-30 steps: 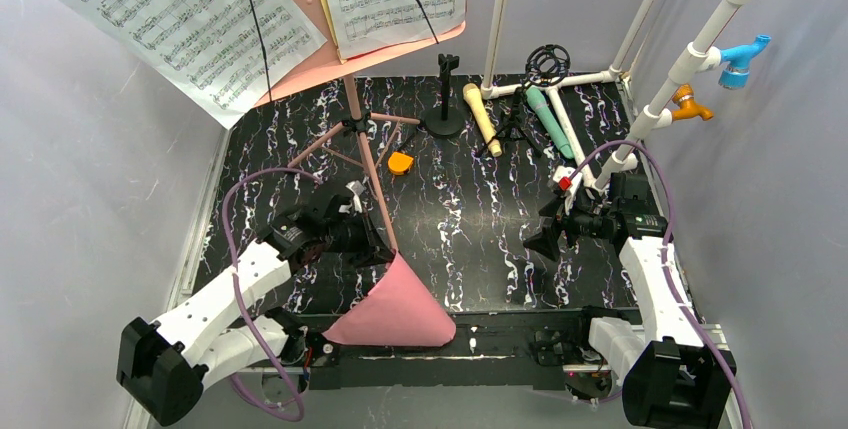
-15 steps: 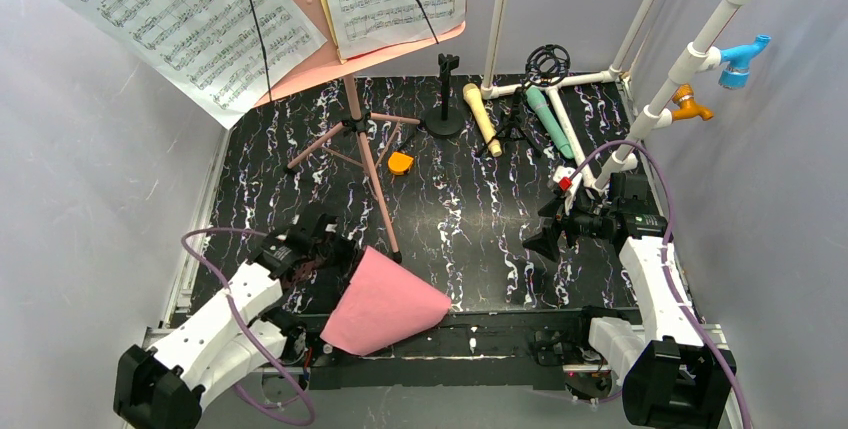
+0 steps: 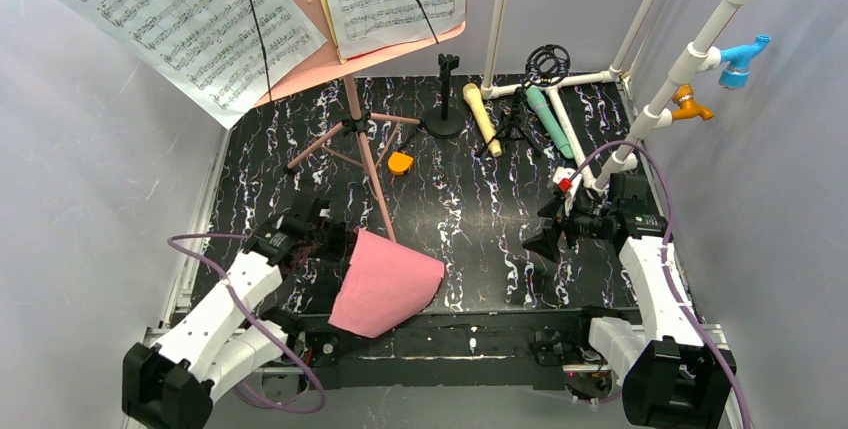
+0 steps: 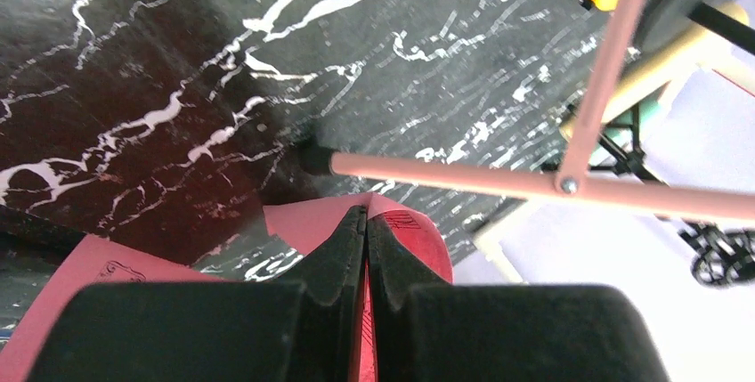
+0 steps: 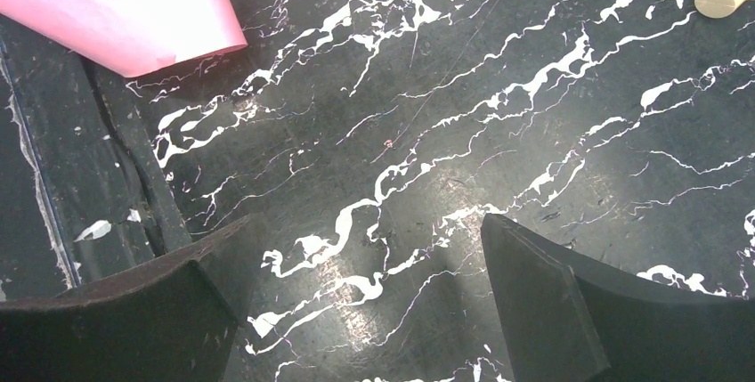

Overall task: Pack up the instrument practice props
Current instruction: Place the sheet music at the center of the board.

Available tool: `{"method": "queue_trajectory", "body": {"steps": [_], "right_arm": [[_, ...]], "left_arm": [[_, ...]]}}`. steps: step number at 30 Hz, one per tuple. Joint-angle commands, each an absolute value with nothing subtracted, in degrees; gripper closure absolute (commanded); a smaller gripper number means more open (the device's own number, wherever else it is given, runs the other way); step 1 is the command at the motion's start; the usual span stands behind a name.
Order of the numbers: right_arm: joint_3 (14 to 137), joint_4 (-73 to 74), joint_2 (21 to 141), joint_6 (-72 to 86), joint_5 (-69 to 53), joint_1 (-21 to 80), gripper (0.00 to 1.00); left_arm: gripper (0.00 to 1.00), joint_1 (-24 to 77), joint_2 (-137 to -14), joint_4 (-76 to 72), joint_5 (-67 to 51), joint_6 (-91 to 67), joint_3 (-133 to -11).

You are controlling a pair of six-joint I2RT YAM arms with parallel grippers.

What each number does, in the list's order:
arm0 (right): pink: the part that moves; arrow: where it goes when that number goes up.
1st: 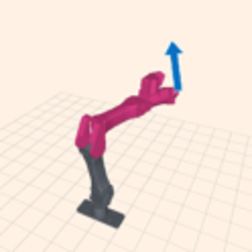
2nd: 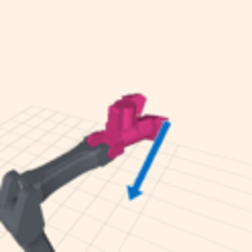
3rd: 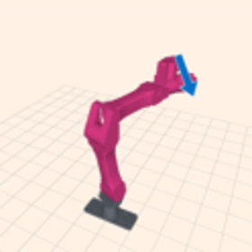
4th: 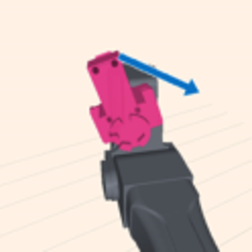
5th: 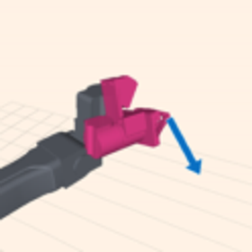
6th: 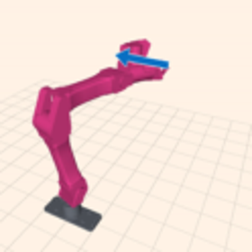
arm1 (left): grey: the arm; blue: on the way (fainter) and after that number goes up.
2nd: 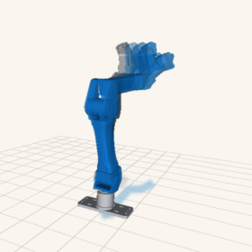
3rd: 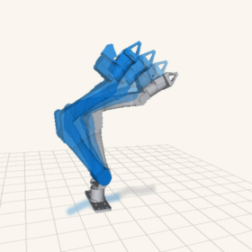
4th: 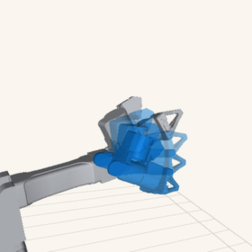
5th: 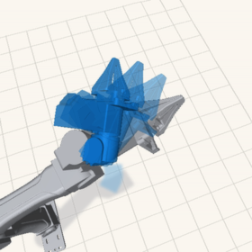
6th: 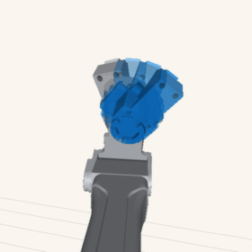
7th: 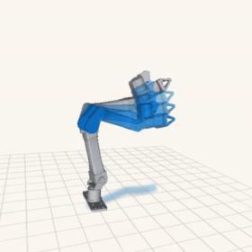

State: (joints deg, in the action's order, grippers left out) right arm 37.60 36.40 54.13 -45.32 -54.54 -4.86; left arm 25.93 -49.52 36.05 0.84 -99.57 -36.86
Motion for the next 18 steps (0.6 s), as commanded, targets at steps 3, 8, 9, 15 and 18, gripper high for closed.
{"method": "queue_trajectory", "body": {"steps": [3, 8, 9, 15, 18], "right_arm": [[37.7, 38.4, 54.3, -47.5, -57.6, -4.8, 0.0], [37.8, 38.5, 54.5, -47.7, -57.5, -4.4, 0.0], [37.8, 38.5, 54.5, -47.7, -57.6, -4.5, 0.0], [37.9, 38.6, 54.5, -47.8, -57.3, -4.1, 0.0], [37.8, 38.6, 54.5, -47.8, -57.2, -4.1, 0.0]], "left_arm": [[1.0, 23.1, -56.7, 37.0, 2.1, -98.7, -37.8], [1.0, 20.0, -59.0, 41.5, 3.1, -94.3, -39.9], [1.0, 20.0, -59.0, 43.0, 4.1, -93.1, -41.0], [1.0, 17.8, -61.7, 48.0, 5.5, -84.6, -44.4], [1.0, 17.7, -64.5, 48.6, 4.2, -81.6, -45.7]]}}
